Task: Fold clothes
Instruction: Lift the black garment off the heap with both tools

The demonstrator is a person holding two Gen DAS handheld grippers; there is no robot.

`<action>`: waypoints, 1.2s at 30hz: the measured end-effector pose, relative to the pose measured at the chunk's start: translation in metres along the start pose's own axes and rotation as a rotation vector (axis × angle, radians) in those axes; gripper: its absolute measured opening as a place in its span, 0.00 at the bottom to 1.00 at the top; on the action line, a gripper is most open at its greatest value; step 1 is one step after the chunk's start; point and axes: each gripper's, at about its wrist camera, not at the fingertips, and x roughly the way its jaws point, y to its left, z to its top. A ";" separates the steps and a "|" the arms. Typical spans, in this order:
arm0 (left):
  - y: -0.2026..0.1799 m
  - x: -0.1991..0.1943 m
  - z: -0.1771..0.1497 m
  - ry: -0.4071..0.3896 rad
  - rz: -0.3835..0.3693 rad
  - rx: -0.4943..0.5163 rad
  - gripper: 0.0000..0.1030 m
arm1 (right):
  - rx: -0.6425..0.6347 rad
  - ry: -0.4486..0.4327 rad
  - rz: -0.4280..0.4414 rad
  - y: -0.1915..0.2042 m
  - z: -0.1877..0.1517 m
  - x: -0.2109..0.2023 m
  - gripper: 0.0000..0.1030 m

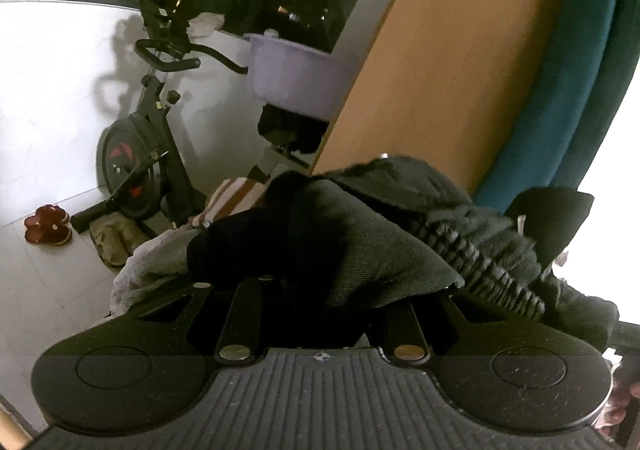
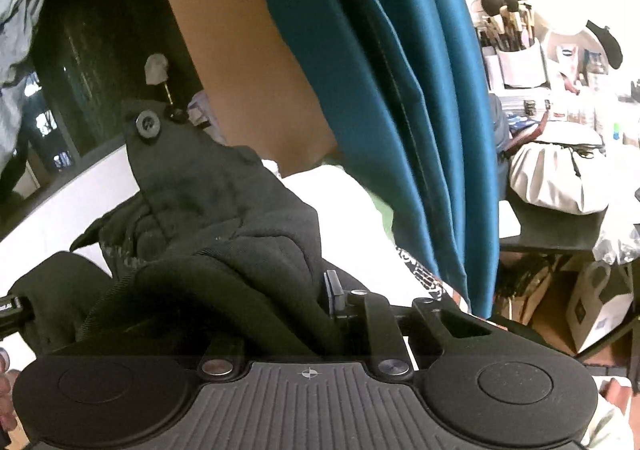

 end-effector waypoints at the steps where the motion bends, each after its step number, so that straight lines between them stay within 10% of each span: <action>1: -0.003 0.001 -0.001 0.014 0.010 0.006 0.20 | 0.002 0.003 0.003 0.000 -0.001 0.000 0.16; 36: -0.016 0.026 -0.024 0.188 0.061 0.060 0.24 | -0.099 0.119 0.129 0.006 -0.023 -0.015 0.11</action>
